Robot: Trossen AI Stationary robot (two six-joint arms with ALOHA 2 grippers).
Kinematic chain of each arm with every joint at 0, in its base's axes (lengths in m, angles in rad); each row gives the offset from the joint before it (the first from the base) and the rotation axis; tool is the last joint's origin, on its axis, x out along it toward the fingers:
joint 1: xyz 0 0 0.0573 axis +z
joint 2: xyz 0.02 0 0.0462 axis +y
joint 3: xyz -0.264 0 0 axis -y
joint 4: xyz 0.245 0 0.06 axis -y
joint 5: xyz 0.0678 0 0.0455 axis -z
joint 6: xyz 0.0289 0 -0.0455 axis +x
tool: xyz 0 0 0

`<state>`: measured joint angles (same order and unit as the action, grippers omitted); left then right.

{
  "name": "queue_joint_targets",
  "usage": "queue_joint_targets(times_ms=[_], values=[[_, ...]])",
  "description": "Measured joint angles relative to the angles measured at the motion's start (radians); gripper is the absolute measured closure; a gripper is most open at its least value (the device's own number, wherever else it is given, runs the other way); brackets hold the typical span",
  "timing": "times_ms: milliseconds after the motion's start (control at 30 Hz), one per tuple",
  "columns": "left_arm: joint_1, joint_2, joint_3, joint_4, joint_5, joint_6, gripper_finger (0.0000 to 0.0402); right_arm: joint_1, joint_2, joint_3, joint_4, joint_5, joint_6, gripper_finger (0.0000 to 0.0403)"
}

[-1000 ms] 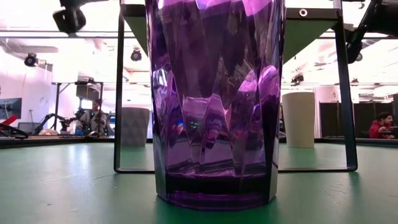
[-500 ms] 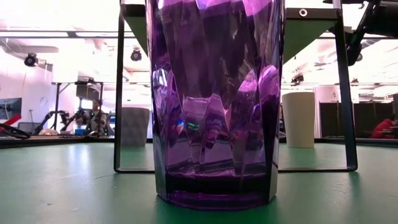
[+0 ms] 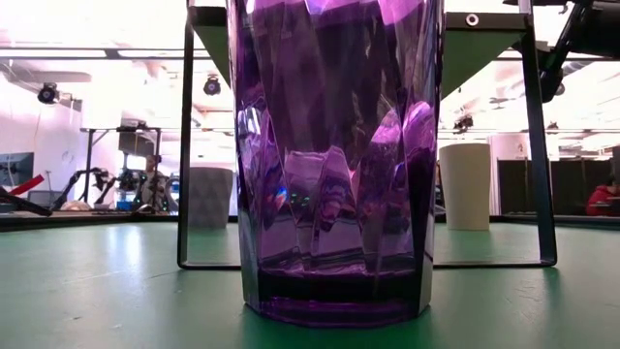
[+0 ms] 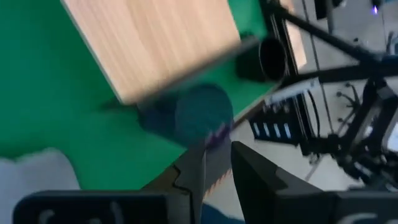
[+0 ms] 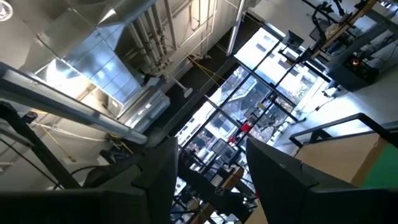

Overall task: Stack small to large cups/mugs on shelf
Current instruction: Put the violet cup on the shelf

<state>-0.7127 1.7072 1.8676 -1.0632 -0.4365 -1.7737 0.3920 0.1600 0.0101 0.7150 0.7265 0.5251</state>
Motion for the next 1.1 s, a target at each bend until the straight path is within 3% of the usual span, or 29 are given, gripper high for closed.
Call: queue_joint_targets(times_ms=[167, 467, 667, 867, 967, 1100], values=[[-0.031, 0.084, 0.038, -0.003, 0.046, -0.052, 0.0338, 0.000, 0.001, 0.000, -0.016, 0.005, 0.094, 0.0220], [-0.040, 0.261, 0.186, -0.009, 0.042, -0.129, 0.0338, 0.000, 0.009, 0.000, -0.117, 0.045, 0.169, 0.0220], [-0.031, 0.357, 0.306, -0.187, 0.027, -0.284, 0.0338, 0.000, 0.013, 0.000, -0.143, 0.045, 0.171, 0.0220], [-0.002, 0.389, 0.360, -0.340, -0.036, -0.390, 0.0338, 0.000, 0.012, 0.000, -0.142, -0.015, 0.175, 0.0220], [0.016, 0.401, 0.376, -0.296, -0.096, -0.389, 0.0338, 0.000, 0.012, 0.000, -0.142, -0.018, 0.175, 0.0220], [0.040, 0.401, 0.369, -0.253, -0.066, -0.363, 0.0338, 0.000, 0.012, 0.000, -0.142, -0.018, 0.174, 0.0220]])
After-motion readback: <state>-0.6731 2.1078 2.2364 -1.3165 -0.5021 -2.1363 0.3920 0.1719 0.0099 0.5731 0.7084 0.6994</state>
